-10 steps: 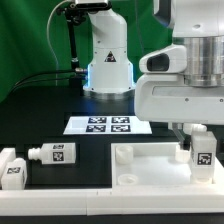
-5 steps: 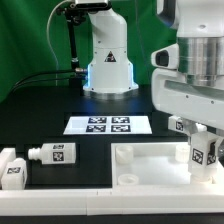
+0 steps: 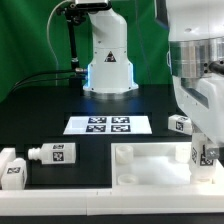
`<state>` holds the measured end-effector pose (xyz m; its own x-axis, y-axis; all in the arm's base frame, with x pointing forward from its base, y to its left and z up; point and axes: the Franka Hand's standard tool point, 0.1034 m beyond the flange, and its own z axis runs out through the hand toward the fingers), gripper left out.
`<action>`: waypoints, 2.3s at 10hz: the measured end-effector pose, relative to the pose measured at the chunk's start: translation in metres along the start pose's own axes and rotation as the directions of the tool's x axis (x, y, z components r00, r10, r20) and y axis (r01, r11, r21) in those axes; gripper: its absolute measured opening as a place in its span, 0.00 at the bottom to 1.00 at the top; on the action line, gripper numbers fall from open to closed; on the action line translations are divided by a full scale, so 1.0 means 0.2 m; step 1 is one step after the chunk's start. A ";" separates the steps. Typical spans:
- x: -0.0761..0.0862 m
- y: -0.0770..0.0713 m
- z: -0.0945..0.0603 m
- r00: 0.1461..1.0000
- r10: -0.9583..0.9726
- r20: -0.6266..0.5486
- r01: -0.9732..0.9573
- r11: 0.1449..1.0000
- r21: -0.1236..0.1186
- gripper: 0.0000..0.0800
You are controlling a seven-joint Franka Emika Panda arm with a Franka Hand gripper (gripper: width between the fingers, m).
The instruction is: Assemble one leg
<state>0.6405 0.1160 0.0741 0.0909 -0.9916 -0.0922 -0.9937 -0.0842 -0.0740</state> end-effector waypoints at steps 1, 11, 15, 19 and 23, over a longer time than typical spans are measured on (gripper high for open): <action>-0.01 0.01 0.01 0.984 -0.175 -0.022 0.175 0.985 -0.003 0.43; 0.01 -0.01 0.00 0.417 -0.908 -0.045 0.906 0.419 -0.053 0.81; 0.01 -0.01 0.01 0.661 -0.748 -0.057 0.747 0.664 -0.039 0.36; 0.00 0.01 0.01 0.971 -0.238 -0.035 0.238 0.971 -0.004 0.36; 0.01 0.00 0.02 0.997 0.067 0.024 -0.068 0.997 0.025 0.36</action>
Offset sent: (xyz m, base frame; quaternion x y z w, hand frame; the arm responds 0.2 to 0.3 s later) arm -0.0101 0.0046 0.0097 -0.0258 0.0015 -0.3316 0.9431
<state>0.6406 0.1141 0.0703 0.0257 -0.9923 -0.1209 -0.9956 -0.0145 -0.0928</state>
